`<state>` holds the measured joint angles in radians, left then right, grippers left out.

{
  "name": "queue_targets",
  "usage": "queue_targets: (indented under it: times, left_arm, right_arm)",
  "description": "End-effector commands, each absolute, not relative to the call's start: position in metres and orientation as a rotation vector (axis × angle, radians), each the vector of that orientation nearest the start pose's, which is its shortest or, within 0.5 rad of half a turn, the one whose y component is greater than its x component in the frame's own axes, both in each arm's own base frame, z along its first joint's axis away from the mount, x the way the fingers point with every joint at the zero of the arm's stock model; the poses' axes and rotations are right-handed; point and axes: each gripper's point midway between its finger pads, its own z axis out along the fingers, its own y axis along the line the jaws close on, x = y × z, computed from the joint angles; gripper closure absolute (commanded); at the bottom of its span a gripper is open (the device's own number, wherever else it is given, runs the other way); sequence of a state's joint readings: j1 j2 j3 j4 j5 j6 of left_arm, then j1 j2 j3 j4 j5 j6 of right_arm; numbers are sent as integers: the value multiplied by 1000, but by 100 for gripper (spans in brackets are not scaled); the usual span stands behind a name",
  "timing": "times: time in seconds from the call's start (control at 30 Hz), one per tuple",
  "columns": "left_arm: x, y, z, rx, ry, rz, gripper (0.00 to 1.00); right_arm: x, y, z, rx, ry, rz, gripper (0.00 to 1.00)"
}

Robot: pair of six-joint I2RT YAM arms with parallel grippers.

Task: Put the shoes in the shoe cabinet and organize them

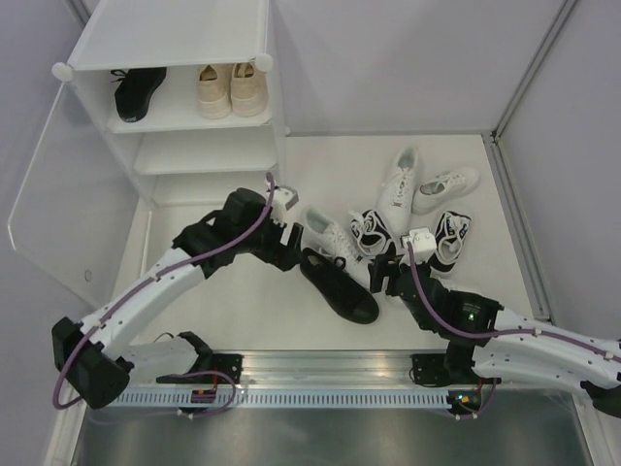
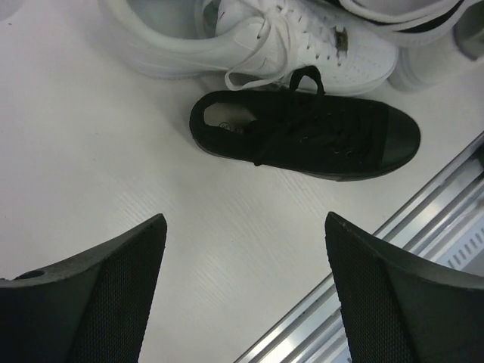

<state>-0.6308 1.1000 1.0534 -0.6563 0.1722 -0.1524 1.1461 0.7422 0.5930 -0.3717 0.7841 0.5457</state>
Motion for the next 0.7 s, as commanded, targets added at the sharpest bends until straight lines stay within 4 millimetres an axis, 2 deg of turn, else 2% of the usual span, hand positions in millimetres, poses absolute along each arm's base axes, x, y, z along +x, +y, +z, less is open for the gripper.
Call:
queue_targets:
  times: [0.0, 0.1, 0.17, 0.2, 0.27, 0.3, 0.37, 0.47, 0.67]
  left_arm:
    - [252, -222, 190, 776, 2219, -426, 12]
    - [269, -236, 160, 831, 2282, -380, 16]
    - [278, -244, 151, 844, 2307, -372, 18]
    - [282, -249, 132, 859, 2354, -354, 19]
    - [294, -254, 125, 838, 2367, -330, 21]
    - [298, -254, 114, 836, 2393, -303, 22]
    - [312, -255, 111, 791, 2387, -253, 28]
    - [319, -264, 104, 779, 2381, -274, 32]
    - [321, -269, 74, 774, 2453, -265, 36]
  right_arm:
    - [199, 159, 181, -57, 1925, 264, 18]
    - [197, 155, 183, -30, 1927, 283, 18]
    - [195, 153, 182, -27, 1932, 283, 18]
    - [194, 152, 185, -18, 1927, 294, 18]
    - [194, 149, 185, -10, 1928, 294, 18]
    - [193, 149, 187, -8, 1925, 305, 18]
    - [192, 147, 187, -5, 1924, 307, 18]
    - [191, 145, 185, -2, 1930, 304, 19]
    - [190, 148, 181, 2, 1939, 319, 19]
